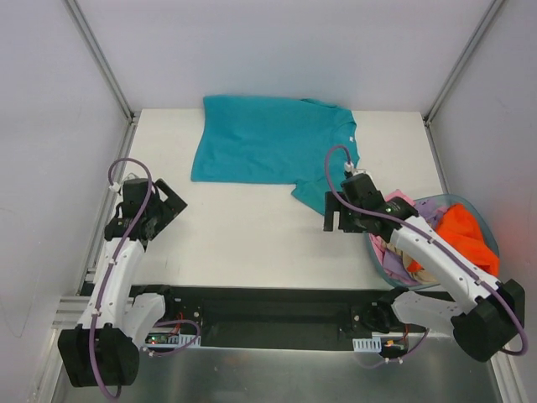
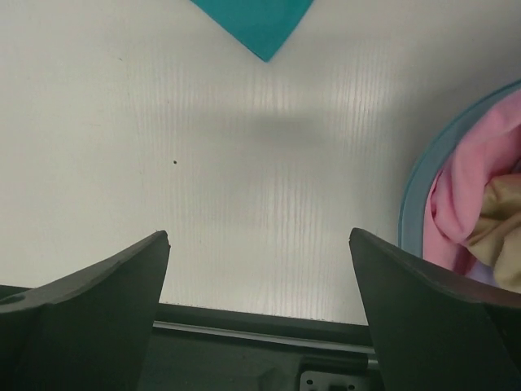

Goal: Fold and stack the t-shirts
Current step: Flatten the tshirt out

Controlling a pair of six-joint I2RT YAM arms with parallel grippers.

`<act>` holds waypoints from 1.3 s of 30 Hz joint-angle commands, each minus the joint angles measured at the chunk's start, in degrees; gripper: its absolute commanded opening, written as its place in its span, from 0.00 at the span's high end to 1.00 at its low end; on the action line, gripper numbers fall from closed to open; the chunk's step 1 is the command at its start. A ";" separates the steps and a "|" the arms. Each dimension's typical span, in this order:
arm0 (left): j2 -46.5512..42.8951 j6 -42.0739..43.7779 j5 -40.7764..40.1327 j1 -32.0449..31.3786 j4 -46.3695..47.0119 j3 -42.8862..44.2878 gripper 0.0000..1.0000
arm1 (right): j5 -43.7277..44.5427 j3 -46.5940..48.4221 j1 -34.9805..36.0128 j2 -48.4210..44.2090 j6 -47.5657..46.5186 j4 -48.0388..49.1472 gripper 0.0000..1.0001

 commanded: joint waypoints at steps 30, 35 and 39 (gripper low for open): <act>67.19 -1.39 6.00 -1.16 3.31 46.15 0.48 | -11.36 20.38 -11.78 31.78 -11.50 6.02 0.03; 70.10 -2.00 3.64 -1.16 3.22 47.47 0.49 | -11.36 20.04 -11.96 31.87 -11.49 6.36 0.03; 70.54 -1.56 4.86 -1.16 3.31 48.35 0.62 | -11.44 19.33 -11.96 32.22 -11.49 6.63 0.03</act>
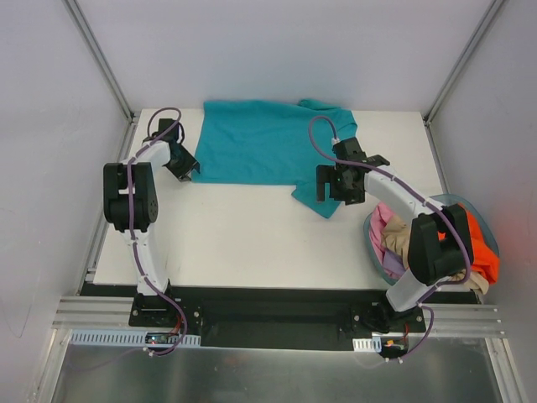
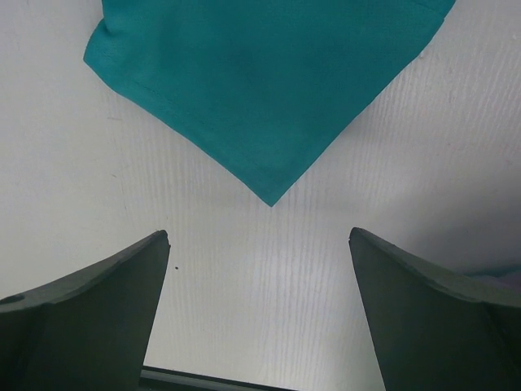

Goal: Fold and stack the t-shirts
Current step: Flatten the tshirt out

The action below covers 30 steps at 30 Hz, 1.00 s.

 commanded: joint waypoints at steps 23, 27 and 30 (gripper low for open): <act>-4.72 2.30 -2.34 0.33 -1.08 -6.41 1.00 | 2.76 7.75 3.80 16.68 -7.07 0.79 0.31; -6.39 1.77 -2.51 0.41 -0.91 -8.43 1.00 | 1.88 2.58 4.59 15.37 -5.23 0.44 0.41; -8.85 1.33 -3.21 0.33 -0.91 -11.50 1.00 | 2.05 -2.78 6.08 13.00 -3.82 0.79 0.43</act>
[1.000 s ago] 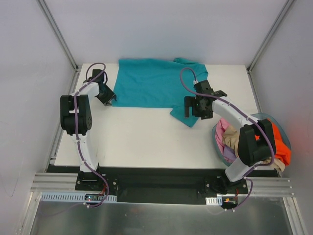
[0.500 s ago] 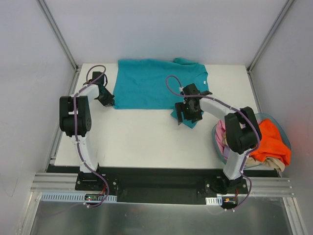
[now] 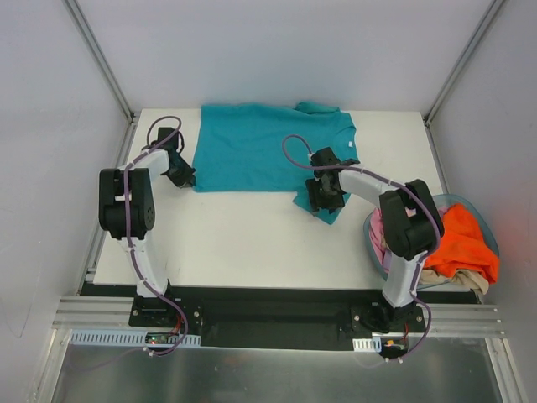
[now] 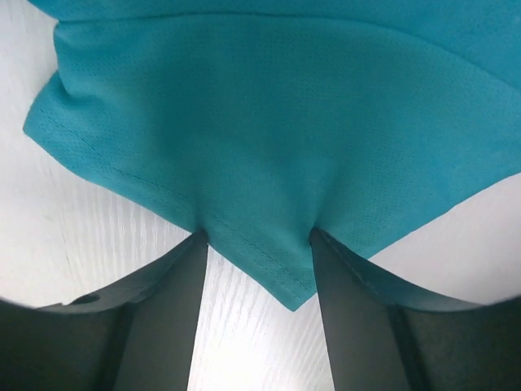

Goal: Fold and stack the t-shirts
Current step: Flatten the tshirt out, then fold the tshirt

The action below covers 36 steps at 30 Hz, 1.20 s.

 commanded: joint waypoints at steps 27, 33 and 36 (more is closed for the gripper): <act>-56.13 -9.35 -2.54 0.33 -3.73 -40.28 1.00 | -3.56 -12.77 8.43 -35.40 7.01 -18.14 0.99; -44.10 -8.64 -1.75 0.33 -3.73 -30.00 1.00 | -2.24 0.85 3.15 -23.46 3.05 -16.37 0.99; -38.47 -8.20 -3.06 0.24 -3.64 -25.08 1.00 | -2.24 7.53 0.61 -17.13 0.24 -17.51 0.99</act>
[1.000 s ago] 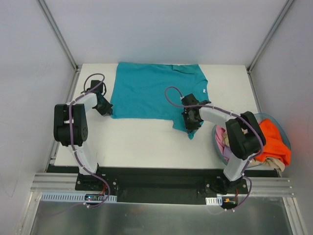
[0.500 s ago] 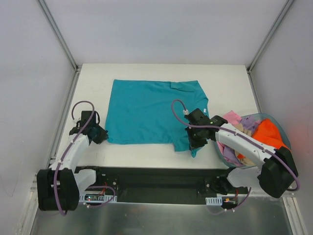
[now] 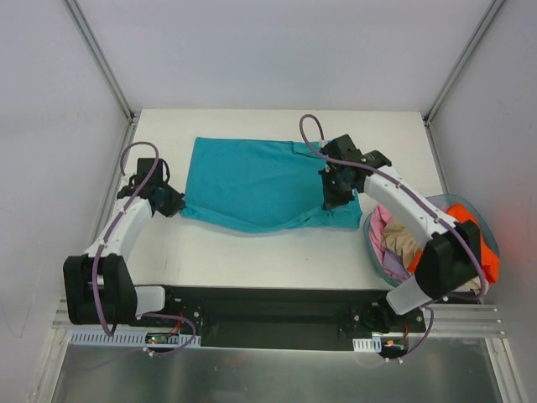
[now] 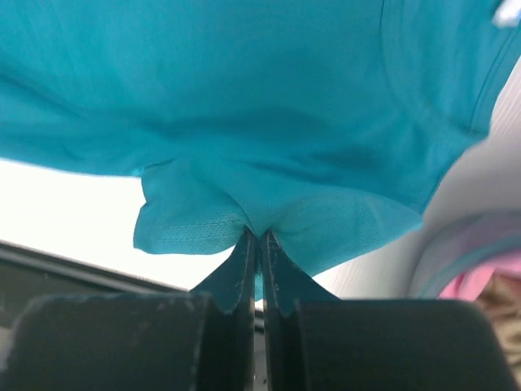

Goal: Fold and stack the t-shirts
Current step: Fold the tshirt

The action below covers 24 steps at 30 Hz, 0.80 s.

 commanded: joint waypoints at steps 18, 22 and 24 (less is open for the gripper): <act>29.80 1.42 -3.89 0.26 -0.04 26.66 0.27 | -0.95 33.18 -12.62 33.71 -8.22 -2.93 0.66; 28.58 2.38 -3.72 0.26 -0.21 28.16 0.01 | 0.90 36.44 -12.71 33.80 -8.75 -3.81 0.01; 27.35 2.65 -2.32 0.26 -0.21 28.16 0.01 | 0.12 35.39 -12.44 31.78 -8.40 -3.72 0.03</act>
